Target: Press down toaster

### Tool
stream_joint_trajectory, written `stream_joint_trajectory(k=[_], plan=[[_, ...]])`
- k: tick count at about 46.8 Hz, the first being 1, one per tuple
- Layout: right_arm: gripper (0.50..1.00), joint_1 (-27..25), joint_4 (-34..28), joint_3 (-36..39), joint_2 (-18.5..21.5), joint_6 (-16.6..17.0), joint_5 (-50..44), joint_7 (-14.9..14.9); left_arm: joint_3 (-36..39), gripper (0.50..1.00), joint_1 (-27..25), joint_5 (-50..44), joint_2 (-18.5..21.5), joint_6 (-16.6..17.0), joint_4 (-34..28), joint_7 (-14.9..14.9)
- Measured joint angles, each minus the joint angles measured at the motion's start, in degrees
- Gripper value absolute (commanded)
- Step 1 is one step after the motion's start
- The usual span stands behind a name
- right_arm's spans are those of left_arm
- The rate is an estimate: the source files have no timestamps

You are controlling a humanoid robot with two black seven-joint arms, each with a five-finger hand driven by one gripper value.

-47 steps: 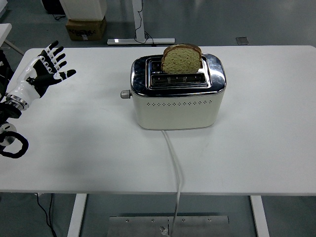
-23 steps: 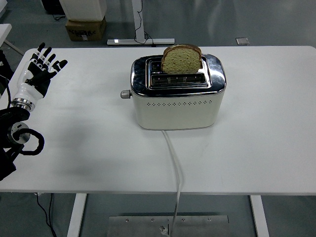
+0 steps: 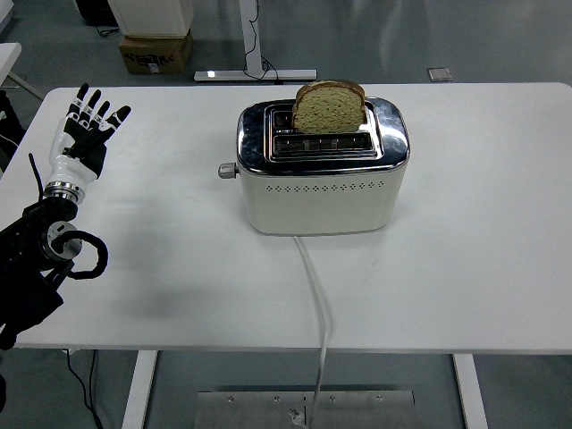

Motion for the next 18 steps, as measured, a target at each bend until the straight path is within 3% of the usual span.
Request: stream_joint_trajectory(k=[18], plan=[[0.998, 0.00, 0.00, -0.08, 0.00, 0.00, -0.31, 0.06, 0.00, 1.000, 0.00, 0.09, -0.70, 0.00, 0.00, 0.23]])
